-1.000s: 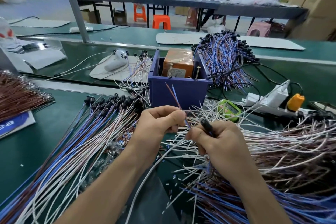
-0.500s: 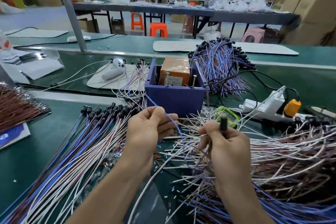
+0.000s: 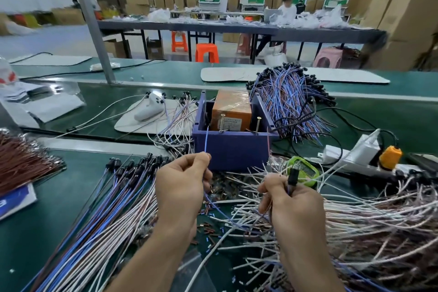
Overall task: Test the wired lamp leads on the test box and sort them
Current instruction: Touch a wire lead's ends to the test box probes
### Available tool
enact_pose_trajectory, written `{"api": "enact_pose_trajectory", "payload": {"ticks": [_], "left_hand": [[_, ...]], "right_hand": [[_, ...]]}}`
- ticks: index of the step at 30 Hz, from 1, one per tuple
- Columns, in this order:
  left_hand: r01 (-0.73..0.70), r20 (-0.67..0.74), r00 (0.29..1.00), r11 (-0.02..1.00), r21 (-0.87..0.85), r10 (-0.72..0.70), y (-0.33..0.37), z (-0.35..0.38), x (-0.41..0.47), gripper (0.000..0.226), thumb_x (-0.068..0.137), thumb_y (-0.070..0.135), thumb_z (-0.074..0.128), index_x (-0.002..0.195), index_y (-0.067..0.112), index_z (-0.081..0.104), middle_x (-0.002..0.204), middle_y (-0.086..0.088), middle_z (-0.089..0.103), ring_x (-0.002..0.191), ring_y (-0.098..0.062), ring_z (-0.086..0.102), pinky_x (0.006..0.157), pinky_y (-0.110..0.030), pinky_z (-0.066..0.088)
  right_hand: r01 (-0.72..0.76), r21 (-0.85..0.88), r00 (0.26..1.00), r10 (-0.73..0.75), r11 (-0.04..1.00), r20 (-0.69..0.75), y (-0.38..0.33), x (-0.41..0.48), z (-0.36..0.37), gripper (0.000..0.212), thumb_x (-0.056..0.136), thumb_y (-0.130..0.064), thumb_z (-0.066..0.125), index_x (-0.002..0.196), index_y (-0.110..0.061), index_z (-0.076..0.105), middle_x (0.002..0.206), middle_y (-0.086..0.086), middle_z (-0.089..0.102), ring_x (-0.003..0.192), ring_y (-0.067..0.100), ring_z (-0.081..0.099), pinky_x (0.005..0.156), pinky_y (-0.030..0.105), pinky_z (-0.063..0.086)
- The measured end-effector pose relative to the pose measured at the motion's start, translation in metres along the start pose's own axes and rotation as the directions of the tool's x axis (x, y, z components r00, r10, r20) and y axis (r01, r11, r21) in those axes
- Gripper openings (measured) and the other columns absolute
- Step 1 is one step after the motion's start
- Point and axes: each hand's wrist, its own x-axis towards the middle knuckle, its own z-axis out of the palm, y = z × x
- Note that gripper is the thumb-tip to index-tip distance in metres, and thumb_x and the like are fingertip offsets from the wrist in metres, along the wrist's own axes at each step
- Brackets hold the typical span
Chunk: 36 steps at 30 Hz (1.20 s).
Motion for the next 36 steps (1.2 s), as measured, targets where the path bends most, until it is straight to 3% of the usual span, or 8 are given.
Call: {"api": "enact_pose_trajectory", "payload": {"ticks": [14,24,30,36], "left_hand": [[-0.027,0.11,0.994,1.0,-0.003,0.028,-0.006,0.008,0.004,0.021,0.093,0.014,0.074,0.076,0.022,0.082,0.053,-0.001,0.06,0.042,-0.008,0.045,0.045,-0.019,0.041],[-0.018,0.15,0.989,1.0,-0.005,0.019,-0.004,0.007,0.005,0.019,0.093,0.013,0.074,0.076,0.018,0.082,0.053,-0.002,0.059,0.042,-0.009,0.042,0.045,-0.019,0.039],[-0.021,0.169,0.986,0.999,0.039,0.014,-0.005,0.004,0.005,0.016,0.091,0.015,0.076,0.077,0.02,0.082,0.055,-0.002,0.061,0.044,-0.008,0.047,0.046,-0.017,0.042],[-0.029,0.182,0.983,0.997,0.07,0.016,-0.007,0.003,0.007,0.016,0.092,0.017,0.076,0.079,0.024,0.082,0.055,-0.002,0.062,0.046,-0.012,0.046,0.046,-0.021,0.041]], "right_hand": [[0.017,0.004,1.0,-0.017,1.0,0.001,0.006,0.002,0.002,0.034,0.099,-0.041,0.059,0.072,-0.029,0.074,0.053,0.002,0.066,0.049,0.019,0.059,0.063,0.051,0.055],[0.041,0.003,0.999,-0.041,0.999,-0.018,0.007,0.002,0.002,0.032,0.099,-0.037,0.061,0.071,-0.029,0.075,0.051,0.002,0.065,0.051,0.016,0.063,0.07,0.051,0.06],[0.062,-0.007,0.998,-0.063,0.998,-0.023,0.008,0.004,0.003,0.031,0.099,-0.035,0.062,0.07,-0.03,0.074,0.051,0.001,0.065,0.048,0.013,0.061,0.067,0.045,0.057],[0.095,0.027,0.995,-0.095,0.995,0.006,0.011,0.007,0.004,0.029,0.096,-0.04,0.062,0.072,-0.03,0.074,0.044,-0.003,0.055,0.038,0.007,0.047,0.049,0.028,0.041]]}}
